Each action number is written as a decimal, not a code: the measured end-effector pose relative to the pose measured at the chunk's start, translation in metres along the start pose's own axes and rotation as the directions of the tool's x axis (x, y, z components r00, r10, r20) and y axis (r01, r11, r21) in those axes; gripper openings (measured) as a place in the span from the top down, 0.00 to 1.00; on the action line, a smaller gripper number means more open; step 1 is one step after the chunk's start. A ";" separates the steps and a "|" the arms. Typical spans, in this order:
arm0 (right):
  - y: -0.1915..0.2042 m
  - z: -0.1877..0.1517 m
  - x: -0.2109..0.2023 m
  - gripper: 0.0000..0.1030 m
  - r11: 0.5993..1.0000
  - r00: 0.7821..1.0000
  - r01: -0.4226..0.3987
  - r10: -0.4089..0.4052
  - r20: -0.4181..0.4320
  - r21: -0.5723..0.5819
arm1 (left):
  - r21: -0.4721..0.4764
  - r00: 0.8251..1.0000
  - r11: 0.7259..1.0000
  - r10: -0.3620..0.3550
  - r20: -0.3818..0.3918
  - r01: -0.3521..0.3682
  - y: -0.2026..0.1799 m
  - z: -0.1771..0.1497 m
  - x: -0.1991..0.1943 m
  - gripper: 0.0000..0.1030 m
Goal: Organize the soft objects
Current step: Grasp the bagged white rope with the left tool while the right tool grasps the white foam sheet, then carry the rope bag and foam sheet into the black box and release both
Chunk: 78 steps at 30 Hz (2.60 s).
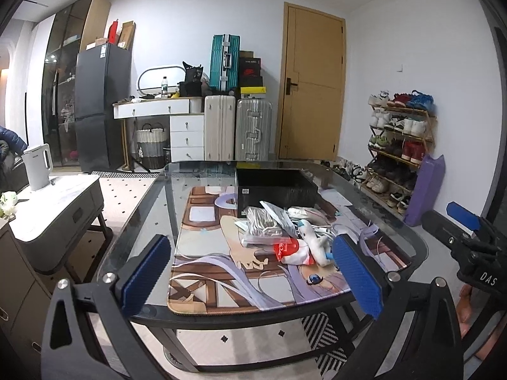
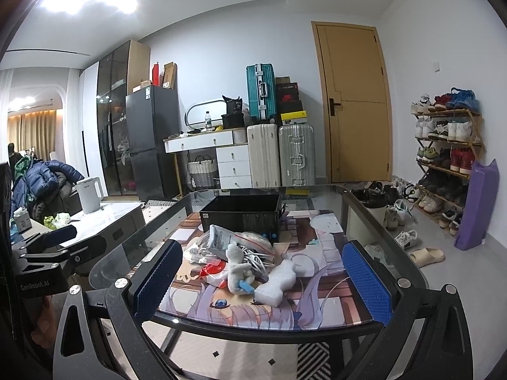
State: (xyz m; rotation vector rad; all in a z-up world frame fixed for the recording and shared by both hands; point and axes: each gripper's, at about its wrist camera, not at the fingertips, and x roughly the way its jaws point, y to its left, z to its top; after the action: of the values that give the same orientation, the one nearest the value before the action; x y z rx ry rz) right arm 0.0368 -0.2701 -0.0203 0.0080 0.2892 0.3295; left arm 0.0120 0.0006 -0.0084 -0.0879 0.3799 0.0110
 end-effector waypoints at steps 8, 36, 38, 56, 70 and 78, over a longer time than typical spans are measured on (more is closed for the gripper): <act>-0.010 0.003 0.004 0.00 0.998 0.997 0.061 -0.059 -0.044 0.036 | -0.047 0.989 0.996 -0.087 -0.117 0.082 0.003 -0.002 0.017 0.17; -0.024 -0.003 0.223 0.00 0.995 0.760 -0.097 0.058 -0.647 -0.025 | 0.157 0.831 0.984 0.023 -0.556 0.079 -0.007 0.033 0.236 0.08; -0.026 -0.006 0.228 0.00 0.995 0.747 -0.099 0.056 -0.663 -0.027 | 0.162 0.830 0.983 0.023 -0.558 0.082 -0.010 0.031 0.240 0.08; -0.050 -0.028 0.248 0.32 0.990 0.634 -0.080 0.139 -0.761 0.114 | 0.199 0.788 0.974 0.041 -0.614 0.104 -0.033 0.025 0.268 0.63; -0.050 -0.019 0.246 0.61 0.992 0.659 -0.113 0.120 -0.742 0.059 | 0.094 0.813 0.989 -0.042 -0.581 0.118 -0.005 0.026 0.209 0.64; -0.040 -0.003 0.222 0.61 0.989 0.709 -0.139 0.141 -0.691 0.059 | 0.069 0.831 0.988 -0.075 -0.551 0.135 -0.003 0.034 0.196 0.64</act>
State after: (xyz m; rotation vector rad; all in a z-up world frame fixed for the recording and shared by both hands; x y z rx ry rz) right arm 0.2499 -0.2374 -0.0875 -0.0960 1.0533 0.4790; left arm 0.2064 -0.0008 -0.0490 -0.0045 0.9525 -0.1475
